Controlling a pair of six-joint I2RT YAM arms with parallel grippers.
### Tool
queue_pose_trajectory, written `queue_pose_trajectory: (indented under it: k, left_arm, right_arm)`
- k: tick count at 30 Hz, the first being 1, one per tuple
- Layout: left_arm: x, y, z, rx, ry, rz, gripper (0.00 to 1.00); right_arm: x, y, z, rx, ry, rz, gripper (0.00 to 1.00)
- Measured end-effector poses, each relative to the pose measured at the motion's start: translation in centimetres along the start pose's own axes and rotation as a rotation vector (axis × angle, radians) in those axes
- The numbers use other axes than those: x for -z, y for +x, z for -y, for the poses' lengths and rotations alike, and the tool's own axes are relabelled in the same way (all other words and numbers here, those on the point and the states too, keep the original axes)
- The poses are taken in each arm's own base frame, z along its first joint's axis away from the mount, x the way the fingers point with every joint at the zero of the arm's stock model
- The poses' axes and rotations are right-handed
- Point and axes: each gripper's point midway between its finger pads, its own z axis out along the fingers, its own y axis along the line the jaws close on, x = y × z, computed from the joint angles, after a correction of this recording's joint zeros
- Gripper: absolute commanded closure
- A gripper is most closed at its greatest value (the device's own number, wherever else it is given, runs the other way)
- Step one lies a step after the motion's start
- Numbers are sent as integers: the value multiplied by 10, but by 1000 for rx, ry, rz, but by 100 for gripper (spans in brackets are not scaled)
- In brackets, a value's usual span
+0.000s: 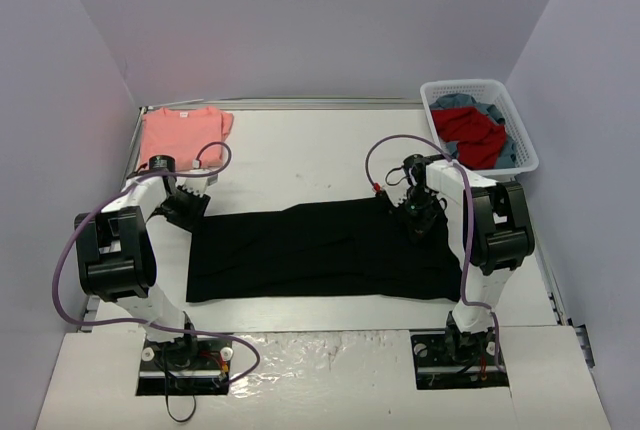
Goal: Fold and stack the t-shirts
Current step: Fold the other side of the tshirt into a rectangle
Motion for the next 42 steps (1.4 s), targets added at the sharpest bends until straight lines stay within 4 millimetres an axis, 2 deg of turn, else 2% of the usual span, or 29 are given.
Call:
queue_pose_trajectory:
  k: [6, 18, 22, 23, 27, 42]
  left_arm:
    - [-1, -1, -4, 1, -19, 1, 63]
    - [-11, 2, -5, 11, 3, -26, 64]
    - [-11, 2, -4, 12, 6, -24, 74]
    - [-11, 2, -4, 13, 8, -24, 81]
    - [-12, 0, 0, 14, 26, -18, 92]
    - [-11, -2, 0, 9, 26, -16, 93]
  right_arm:
    - [0, 0, 0, -5, -9, -6, 100]
    - [-1, 0, 0, -8, -15, -12, 100]
    - [-2, 2, 0, -13, -23, -14, 100]
    - [-3, 2, -1, -14, -25, -17, 100]
    - [-3, 3, -1, -15, -27, -20, 100]
    - [-8, 5, -1, -52, -64, -27, 100]
